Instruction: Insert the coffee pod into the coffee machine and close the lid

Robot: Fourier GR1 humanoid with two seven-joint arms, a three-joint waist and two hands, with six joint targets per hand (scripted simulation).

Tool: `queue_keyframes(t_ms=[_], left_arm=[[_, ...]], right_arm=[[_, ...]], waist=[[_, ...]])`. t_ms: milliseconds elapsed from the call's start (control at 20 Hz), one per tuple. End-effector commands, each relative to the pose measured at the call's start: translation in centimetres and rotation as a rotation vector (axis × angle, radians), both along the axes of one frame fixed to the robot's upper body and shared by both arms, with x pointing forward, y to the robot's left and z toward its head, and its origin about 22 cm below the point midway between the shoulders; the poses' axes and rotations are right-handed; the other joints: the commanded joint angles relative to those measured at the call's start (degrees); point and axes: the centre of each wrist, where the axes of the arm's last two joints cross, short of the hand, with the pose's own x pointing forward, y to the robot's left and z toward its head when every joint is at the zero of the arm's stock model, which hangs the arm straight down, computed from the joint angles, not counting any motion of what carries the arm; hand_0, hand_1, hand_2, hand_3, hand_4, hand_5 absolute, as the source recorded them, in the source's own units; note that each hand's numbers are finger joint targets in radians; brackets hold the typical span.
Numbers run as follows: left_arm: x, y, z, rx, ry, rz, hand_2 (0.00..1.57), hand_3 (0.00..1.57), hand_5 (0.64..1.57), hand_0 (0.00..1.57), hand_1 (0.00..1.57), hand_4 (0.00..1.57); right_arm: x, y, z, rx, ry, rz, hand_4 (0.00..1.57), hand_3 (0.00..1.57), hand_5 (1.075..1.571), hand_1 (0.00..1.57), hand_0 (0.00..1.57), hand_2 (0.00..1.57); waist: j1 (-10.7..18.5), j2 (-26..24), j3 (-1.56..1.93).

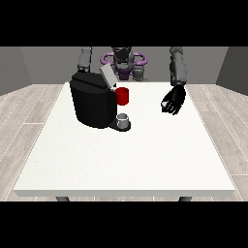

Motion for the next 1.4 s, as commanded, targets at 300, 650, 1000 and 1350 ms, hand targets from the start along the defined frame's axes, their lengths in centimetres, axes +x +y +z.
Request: queue_keyframes(t_ms=[300, 650, 1000, 1350], left_arm=[[-0.2, 1.1, -1.3, 0.146, 0.113, -0.024, 0.98, 0.86, 1.571, 0.76, 0.76, 0.40], [1.5, -1.2, -1.0, 0.109, 0.051, -0.071, 1.29, 1.22, 1.571, 1.19, 1.19, 0.51], [3.0, -2.8, 0.9, -0.041, 0.131, -0.146, 1.43, 1.35, 1.571, 1.45, 1.45, 0.53], [5.2, -5.3, 6.0, -0.056, 0.161, -0.241, 1.40, 1.33, 1.571, 1.42, 1.42, 0.53]], right_arm=[[-0.6, -2.7, -2.3, -0.073, 0.035, -0.023, 0.00, 0.00, 1.571, 0.00, 0.00, 0.00], [0.3, -1.8, -2.2, -0.073, 0.072, -0.100, 0.00, 0.00, 1.571, 0.00, 0.00, 0.00], [-0.2, -2.3, -4.1, -0.084, 0.148, -0.098, 0.00, 0.00, 1.571, 0.00, 0.00, 0.00], [-1.6, -2.0, -7.4, -0.064, 0.200, -0.120, 0.00, 0.00, 1.571, 0.00, 0.00, 0.00]], waist=[[-0.16, -1.02, -0.04], [1.30, -2.51, -0.03], [2.65, -8.39, 0.00], [3.89, -12.43, 0.02]])
